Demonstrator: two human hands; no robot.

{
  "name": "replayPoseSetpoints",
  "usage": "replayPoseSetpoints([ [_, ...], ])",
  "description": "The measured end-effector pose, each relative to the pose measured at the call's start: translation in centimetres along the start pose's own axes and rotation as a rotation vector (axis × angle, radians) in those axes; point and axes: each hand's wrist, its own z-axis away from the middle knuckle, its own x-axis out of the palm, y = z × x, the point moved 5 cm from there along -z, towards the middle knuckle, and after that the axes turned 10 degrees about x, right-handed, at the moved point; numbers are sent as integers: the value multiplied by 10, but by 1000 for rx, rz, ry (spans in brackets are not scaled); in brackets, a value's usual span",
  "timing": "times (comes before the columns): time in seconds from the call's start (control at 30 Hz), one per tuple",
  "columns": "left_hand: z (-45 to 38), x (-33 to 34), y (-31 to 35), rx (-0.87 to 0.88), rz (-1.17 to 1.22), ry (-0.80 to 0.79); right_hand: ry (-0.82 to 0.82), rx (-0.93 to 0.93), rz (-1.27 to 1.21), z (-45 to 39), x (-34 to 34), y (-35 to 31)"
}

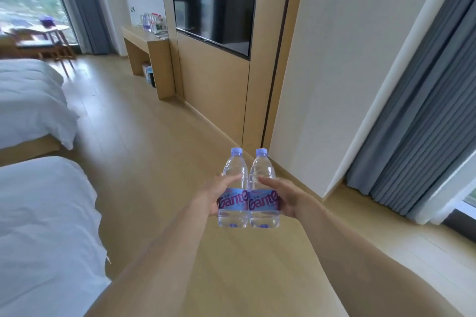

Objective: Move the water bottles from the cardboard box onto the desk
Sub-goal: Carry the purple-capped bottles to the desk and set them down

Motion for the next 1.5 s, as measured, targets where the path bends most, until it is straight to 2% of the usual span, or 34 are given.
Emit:
replayPoseSetpoints([
  [0.3,-91,-92,50,117,78,274,-152,44,66,-120,58,-85],
  [0.67,-216,-198,158,173,64,537,-388,59,189,-298,141,-236],
  [0.87,-265,-242,202,185,142,578,-469,64,248,-371,182,-298],
  [1.2,-335,-338,250,200,176,569,-553,111,259,-470,260,-358],
  [1.4,-400,-416,284,206,203,472,-508,96,277,-542,314,-405],
  [1.5,-433,-462,308,191,211,481,-455,110,296,-576,346,-434],
])
